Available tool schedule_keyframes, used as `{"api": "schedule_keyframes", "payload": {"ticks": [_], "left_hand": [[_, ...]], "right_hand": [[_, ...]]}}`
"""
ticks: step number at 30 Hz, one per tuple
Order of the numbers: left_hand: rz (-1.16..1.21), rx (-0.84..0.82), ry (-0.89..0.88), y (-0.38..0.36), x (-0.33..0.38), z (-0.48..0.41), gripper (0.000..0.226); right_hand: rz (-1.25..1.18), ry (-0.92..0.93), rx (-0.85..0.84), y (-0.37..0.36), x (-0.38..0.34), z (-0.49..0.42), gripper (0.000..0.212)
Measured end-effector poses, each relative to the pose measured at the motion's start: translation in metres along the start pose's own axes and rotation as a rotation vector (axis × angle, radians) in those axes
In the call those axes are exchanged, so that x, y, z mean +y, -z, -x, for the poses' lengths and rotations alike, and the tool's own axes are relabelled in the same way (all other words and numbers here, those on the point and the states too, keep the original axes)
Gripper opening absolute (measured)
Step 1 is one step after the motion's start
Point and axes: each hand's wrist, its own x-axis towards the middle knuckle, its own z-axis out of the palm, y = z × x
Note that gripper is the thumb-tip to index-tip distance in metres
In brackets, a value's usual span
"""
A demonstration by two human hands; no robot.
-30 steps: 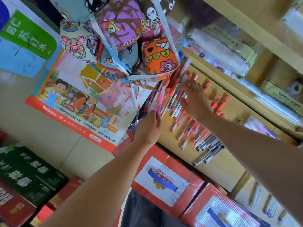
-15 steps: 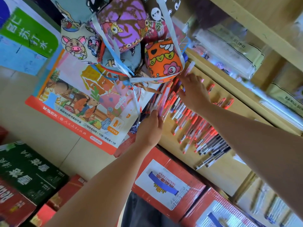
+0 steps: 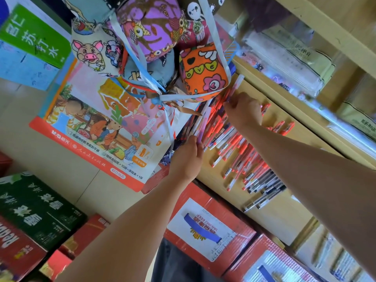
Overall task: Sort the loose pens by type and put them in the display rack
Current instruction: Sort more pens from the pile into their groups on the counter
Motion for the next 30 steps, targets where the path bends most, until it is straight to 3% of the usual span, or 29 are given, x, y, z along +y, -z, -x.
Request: {"api": "schedule_keyframes", "payload": {"ticks": [8, 13, 18, 25, 30], "left_hand": [[0.002, -0.011, 0.013, 0.001, -0.002, -0.001, 0.028], [0.018, -0.014, 0.037, 0.004, -0.002, 0.000, 0.027], [0.016, 0.005, 0.054, 0.005, 0.008, 0.005, 0.023], [-0.070, 0.020, 0.035, -0.002, 0.016, 0.004, 0.025], [-0.113, 0.047, 0.005, -0.008, 0.014, 0.000, 0.032]], "right_hand": [[-0.074, -0.154, -0.025, 0.001, -0.007, -0.012, 0.031], [-0.422, -0.161, 0.020, 0.007, -0.005, -0.008, 0.040], [-0.611, -0.105, -0.030, 0.021, 0.007, 0.009, 0.020], [-0.353, 0.095, -0.133, 0.014, 0.041, 0.026, 0.007], [-0.250, 0.136, 0.022, 0.007, 0.055, 0.029, 0.013]]}}
